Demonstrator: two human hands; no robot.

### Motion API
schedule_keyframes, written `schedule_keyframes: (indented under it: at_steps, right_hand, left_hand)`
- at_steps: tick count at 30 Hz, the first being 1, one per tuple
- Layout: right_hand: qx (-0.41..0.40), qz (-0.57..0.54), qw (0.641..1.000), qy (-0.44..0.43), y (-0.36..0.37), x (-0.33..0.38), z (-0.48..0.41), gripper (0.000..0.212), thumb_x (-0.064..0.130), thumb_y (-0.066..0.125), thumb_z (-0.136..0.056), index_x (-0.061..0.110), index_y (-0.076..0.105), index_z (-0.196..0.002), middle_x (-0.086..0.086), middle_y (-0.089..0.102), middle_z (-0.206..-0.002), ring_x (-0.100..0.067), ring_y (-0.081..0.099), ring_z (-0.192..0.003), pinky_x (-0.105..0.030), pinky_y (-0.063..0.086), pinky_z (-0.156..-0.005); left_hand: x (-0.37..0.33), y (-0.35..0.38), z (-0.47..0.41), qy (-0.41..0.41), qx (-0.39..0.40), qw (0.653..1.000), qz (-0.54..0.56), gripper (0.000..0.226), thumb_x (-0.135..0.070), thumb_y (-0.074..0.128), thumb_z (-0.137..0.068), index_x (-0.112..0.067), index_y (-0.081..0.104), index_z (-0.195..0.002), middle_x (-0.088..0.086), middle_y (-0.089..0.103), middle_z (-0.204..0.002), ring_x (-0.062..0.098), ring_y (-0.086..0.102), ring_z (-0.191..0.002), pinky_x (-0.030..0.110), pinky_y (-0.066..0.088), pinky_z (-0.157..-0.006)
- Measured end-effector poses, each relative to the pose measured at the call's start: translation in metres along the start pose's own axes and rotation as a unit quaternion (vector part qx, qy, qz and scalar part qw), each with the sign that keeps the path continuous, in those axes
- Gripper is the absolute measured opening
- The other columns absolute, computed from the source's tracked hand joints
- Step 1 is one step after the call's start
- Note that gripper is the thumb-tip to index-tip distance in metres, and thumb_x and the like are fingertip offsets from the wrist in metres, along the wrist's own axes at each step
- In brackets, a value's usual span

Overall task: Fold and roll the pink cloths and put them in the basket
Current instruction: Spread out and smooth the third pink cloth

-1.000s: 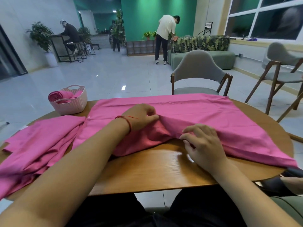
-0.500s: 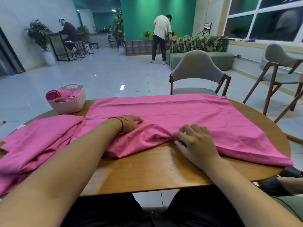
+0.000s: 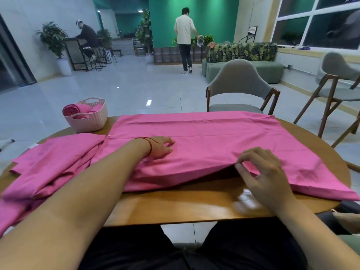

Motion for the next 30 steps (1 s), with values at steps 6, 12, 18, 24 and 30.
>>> schedule_keyframes:
  at_steps: [6,12,18,24,30]
  right_hand:
    - [0.030,-0.087,0.996,0.011,-0.022,0.001,0.005,0.015,0.005,0.078,-0.091,0.016,0.069,-0.096,0.007,0.067,-0.108,-0.019,0.066,-0.109,-0.049,0.050,-0.094]
    - [0.075,-0.016,0.997,-0.008,-0.020,-0.005,0.032,0.038,0.016,0.092,-0.079,0.019,0.073,-0.111,0.011,0.064,-0.124,-0.016,0.063,-0.119,-0.048,0.052,-0.097]
    - [0.108,0.035,0.992,0.053,-0.040,-0.036,0.055,0.037,0.020,0.094,-0.077,0.029,0.075,-0.107,0.016,0.064,-0.122,-0.015,0.065,-0.114,-0.047,0.051,-0.095]
    - [0.122,0.105,0.984,0.081,-0.057,-0.051,0.064,0.029,0.020,0.090,-0.082,0.030,0.076,-0.106,0.015,0.066,-0.116,-0.019,0.064,-0.110,-0.050,0.049,-0.092]
    - [0.159,0.197,0.966,0.048,-0.068,-0.063,0.059,0.020,0.024,0.088,-0.083,0.030,0.079,-0.100,0.011,0.070,-0.106,-0.024,0.064,-0.105,-0.049,0.049,-0.086]
  left_hand:
    - [0.003,0.008,-0.005,0.030,-0.006,0.999,0.009,0.059,-0.052,0.044,-0.106,-0.035,0.033,-0.161,-0.001,0.033,-0.168,0.023,0.038,-0.151,0.044,0.025,-0.127]
    - [-0.007,0.014,0.017,0.051,-0.145,0.988,0.022,0.055,-0.045,0.046,-0.106,-0.028,0.040,-0.159,0.006,0.031,-0.169,0.029,0.033,-0.153,0.044,0.023,-0.127]
    - [-0.024,0.029,0.144,0.138,-0.381,0.908,0.111,0.041,-0.047,0.054,-0.097,-0.027,0.063,-0.132,-0.003,0.059,-0.139,0.021,0.053,-0.131,0.041,0.040,-0.115]
    - [0.010,0.073,0.221,0.145,-0.319,0.928,0.126,0.025,-0.057,0.061,-0.093,-0.034,0.065,-0.102,-0.022,0.058,-0.105,0.002,0.058,-0.103,0.029,0.048,-0.094]
    - [0.040,0.087,0.239,0.143,-0.321,0.930,0.107,0.029,-0.060,0.057,-0.096,-0.035,0.071,-0.099,-0.026,0.063,-0.106,0.004,0.065,-0.103,0.031,0.053,-0.090]
Point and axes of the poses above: each hand's wrist, its own z-axis away from the middle knuckle, its own y-axis out of the palm, x = y × z, the point moved 5 cm from there along -z, towards the middle knuckle
